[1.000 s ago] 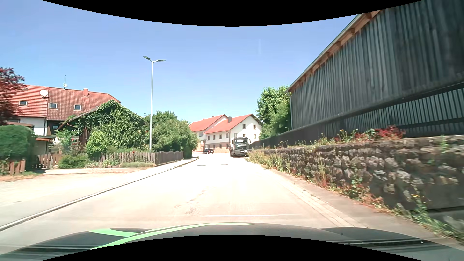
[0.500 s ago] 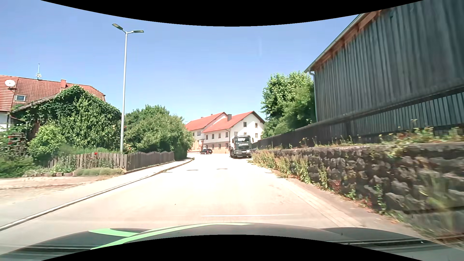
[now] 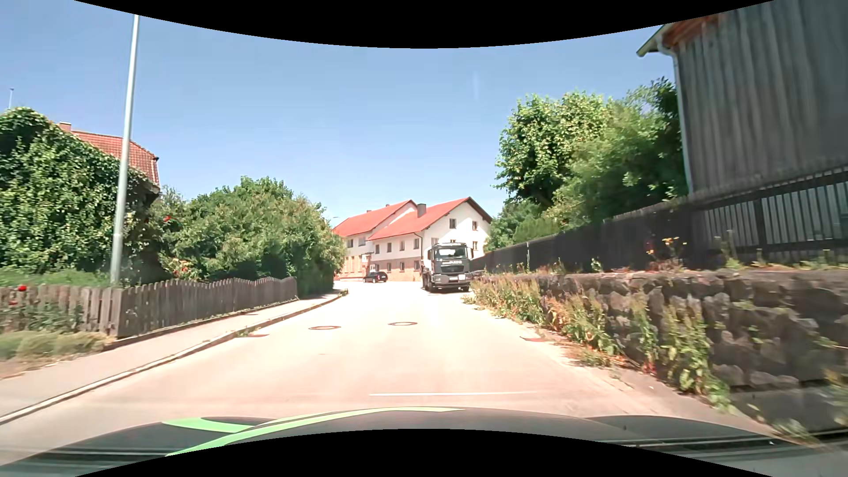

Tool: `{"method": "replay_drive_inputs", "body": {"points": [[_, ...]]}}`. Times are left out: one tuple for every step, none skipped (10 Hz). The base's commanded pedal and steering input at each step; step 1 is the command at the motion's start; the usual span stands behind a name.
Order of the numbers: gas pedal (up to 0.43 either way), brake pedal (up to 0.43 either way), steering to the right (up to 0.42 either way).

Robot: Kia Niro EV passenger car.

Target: Follow the waypoints while adhering to traffic rules and regulations

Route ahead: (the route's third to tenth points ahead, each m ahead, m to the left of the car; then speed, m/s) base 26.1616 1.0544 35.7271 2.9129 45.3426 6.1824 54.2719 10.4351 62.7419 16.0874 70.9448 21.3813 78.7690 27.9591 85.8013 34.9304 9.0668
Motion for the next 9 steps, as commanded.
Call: {"method": "replay_drive_inputs", "body": {"points": [[0.087, 0.0, -0.009], [0.087, 0.0, -0.014], [0.087, 0.0, -0.019], [0.087, 0.0, -0.023], [0.087, 0.0, -0.025], [0.087, 0.0, -0.025], [0.087, 0.0, -0.025], [0.087, 0.0, -0.025], [0.0, 0.0, -0.022]]}}
